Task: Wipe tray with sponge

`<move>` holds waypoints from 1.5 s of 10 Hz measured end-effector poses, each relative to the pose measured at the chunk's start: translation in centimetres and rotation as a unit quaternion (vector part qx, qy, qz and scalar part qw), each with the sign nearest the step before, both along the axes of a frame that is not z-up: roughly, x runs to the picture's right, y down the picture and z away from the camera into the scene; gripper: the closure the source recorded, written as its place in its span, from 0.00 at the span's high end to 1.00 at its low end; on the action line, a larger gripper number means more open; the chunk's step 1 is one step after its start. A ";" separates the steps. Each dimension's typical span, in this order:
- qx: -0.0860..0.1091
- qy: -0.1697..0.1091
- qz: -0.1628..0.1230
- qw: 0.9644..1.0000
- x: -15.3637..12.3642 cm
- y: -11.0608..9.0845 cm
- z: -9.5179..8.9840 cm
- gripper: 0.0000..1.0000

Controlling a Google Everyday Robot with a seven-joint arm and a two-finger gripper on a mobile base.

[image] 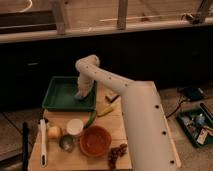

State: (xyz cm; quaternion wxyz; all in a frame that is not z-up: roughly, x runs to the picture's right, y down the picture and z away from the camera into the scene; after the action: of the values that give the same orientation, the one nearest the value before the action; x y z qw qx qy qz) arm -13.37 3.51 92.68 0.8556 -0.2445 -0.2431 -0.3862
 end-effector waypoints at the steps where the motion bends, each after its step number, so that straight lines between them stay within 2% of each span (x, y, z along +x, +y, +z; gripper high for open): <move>1: -0.003 -0.009 -0.005 1.000 -0.5 0.1 -0.1 0.01; 3: -0.011 -0.039 -0.021 0.999 -2.5 0.6 -0.7 0.00; 6: -0.019 -0.057 -0.039 0.997 -3.6 1.7 -1.7 0.00; 8: -0.022 -0.050 -0.047 0.997 -3.2 2.6 -2.5 0.00; 9: -0.022 -0.034 -0.046 0.998 -2.3 2.7 -2.6 0.00; 12: -0.021 0.004 -0.040 0.999 -0.9 2.4 -1.5 0.00; 14: -0.021 0.013 -0.036 0.999 -0.7 2.3 -0.7 0.00; 15: -0.021 0.008 -0.033 0.999 -0.7 2.2 -0.4 0.00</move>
State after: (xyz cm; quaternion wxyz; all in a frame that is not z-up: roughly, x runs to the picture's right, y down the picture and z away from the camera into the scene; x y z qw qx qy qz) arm -14.08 5.74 92.26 0.8390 -0.2733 -0.2358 -0.4072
